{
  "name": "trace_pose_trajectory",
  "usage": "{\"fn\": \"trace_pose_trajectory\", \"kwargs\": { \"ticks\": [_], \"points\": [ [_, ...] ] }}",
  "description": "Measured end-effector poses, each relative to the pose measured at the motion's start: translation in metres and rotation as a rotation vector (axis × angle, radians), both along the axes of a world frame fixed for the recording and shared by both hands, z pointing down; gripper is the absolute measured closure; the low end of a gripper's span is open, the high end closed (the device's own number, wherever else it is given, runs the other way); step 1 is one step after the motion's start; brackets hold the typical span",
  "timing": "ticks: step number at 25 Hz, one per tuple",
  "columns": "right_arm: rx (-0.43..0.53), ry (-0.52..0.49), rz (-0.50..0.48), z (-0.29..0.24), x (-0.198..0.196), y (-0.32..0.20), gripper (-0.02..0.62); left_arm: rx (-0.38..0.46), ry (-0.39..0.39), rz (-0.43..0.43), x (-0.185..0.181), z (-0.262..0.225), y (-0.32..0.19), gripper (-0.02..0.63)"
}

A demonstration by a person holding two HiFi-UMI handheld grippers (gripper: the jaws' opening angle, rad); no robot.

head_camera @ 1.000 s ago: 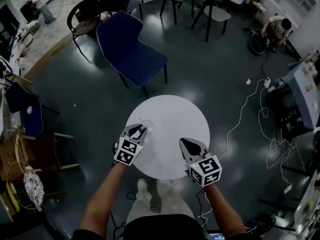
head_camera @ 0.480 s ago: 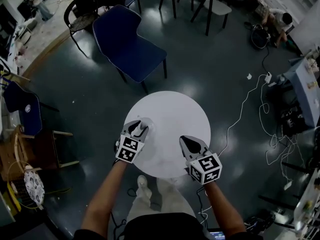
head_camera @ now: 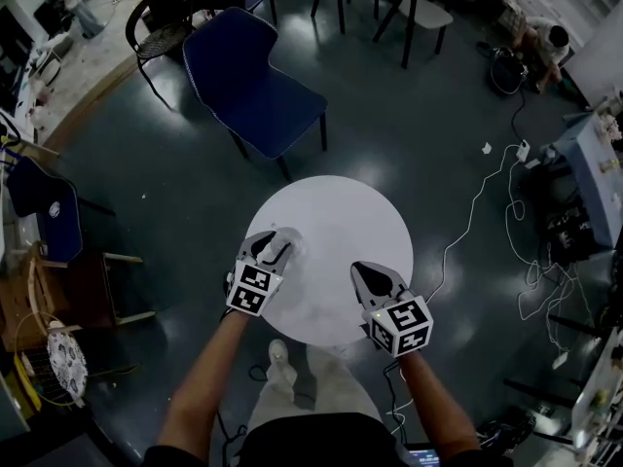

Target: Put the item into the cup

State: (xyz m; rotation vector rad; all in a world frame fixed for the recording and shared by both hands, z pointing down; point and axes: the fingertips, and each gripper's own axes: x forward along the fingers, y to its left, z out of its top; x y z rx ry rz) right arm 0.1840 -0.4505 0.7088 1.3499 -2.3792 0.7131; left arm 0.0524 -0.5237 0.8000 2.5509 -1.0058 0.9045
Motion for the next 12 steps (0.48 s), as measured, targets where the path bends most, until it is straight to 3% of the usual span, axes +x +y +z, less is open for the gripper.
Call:
{"fn": "trace_pose_trajectory", "kwargs": {
  "ticks": [12],
  "points": [
    [0.054,0.024,-0.012,-0.028,-0.017,0.006,0.580,0.056,0.066,0.005,-0.009,-0.046,0.014,0.451]
  ]
}}
